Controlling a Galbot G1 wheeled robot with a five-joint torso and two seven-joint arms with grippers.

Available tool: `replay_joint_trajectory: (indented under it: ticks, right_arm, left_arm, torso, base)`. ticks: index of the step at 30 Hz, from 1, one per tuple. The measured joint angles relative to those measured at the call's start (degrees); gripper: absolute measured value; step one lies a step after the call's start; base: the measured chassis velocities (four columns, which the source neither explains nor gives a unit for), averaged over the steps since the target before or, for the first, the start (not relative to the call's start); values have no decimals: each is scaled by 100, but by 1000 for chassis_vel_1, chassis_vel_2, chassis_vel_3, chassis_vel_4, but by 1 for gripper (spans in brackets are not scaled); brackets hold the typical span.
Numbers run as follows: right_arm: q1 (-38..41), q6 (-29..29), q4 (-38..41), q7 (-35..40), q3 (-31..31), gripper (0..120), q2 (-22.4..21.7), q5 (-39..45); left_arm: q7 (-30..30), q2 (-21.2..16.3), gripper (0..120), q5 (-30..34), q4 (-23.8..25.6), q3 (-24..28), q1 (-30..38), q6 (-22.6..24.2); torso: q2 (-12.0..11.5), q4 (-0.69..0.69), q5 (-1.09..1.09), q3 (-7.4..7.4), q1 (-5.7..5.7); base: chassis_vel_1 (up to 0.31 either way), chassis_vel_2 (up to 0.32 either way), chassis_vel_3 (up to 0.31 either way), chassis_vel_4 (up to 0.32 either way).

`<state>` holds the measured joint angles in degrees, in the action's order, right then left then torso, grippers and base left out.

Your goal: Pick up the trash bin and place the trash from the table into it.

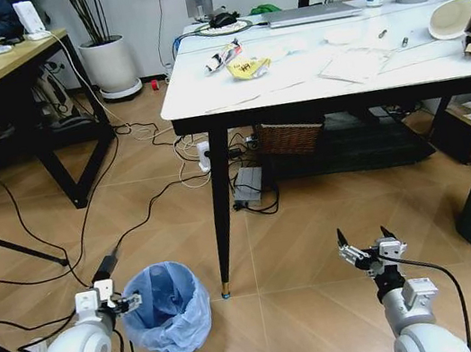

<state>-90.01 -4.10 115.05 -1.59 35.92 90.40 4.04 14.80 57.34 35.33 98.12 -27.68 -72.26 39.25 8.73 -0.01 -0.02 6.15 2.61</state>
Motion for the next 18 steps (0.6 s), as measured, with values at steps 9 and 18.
replay_joint_trajectory:
  ticks: [9,18]
  right_arm:
    - [127,4,-168,0,11,100,-41,49]
    - [170,23,-215,-2,27,100,-48,82]
  left_arm:
    - [159,55,100,-20,-230,173,276,236]
    - [-107,-58,100,-12,-254,110,253,307]
  torso:
    - [9,1,2,6,2]
    - [14,1,3,10,4]
  base:
    - [0,0,0,0]
    - [0,0,0,0]
